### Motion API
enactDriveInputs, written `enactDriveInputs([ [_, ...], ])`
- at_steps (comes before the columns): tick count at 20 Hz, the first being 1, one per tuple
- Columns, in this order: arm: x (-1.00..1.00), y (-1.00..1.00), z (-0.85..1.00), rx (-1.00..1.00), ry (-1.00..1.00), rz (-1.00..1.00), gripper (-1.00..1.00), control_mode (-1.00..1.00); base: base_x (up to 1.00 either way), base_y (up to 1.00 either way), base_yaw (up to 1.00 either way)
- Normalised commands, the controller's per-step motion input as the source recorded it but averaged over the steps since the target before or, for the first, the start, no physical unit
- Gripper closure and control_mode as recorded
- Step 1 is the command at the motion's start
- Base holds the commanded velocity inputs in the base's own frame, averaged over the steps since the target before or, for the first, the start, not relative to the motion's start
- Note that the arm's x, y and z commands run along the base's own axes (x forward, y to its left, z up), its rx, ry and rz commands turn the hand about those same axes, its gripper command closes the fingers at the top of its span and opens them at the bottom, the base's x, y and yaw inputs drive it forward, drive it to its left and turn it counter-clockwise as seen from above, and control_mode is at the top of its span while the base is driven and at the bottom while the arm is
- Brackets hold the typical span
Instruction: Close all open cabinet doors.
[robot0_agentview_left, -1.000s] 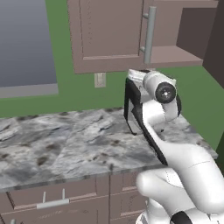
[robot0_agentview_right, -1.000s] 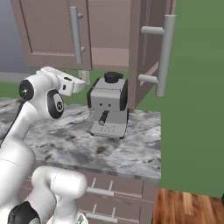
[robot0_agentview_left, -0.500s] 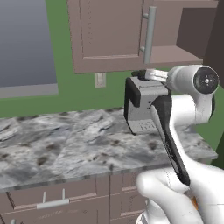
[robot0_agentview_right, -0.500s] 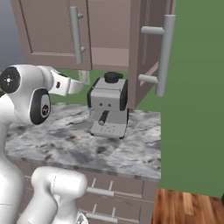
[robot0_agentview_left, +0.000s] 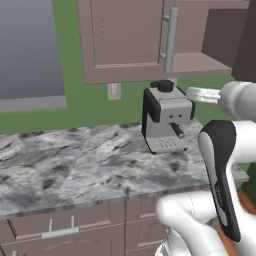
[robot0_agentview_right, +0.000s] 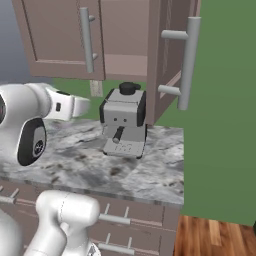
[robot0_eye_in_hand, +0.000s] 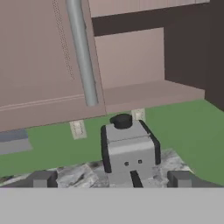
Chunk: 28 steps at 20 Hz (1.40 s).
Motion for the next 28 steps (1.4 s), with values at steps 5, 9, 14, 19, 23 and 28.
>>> enactDriveInputs([
  [5, -0.72, -0.22, 0.23, -0.01, -0.12, 0.06, -1.0, -1.0, 0.0, 0.0, 0.0],
  [9, -0.77, -0.39, 0.14, 0.0, -0.09, 0.0, -1.0, -1.0, 0.0, 0.0, 0.0],
  [14, -0.79, -0.4, 0.06, 0.0, -0.02, 0.0, -1.0, -1.0, 0.0, 0.0, 0.0],
  [19, -0.43, -0.57, 0.0, 0.0, 0.0, 0.0, -1.0, -1.0, 0.0, 0.0, 0.0],
  [23, -0.34, -0.65, 0.0, 0.0, -0.03, 0.0, -1.0, -1.0, 0.0, 0.0, 0.0],
  [28, -0.05, -0.52, 0.0, 0.0, -0.16, 0.14, -1.0, -1.0, 0.0, 0.0, 0.0],
])
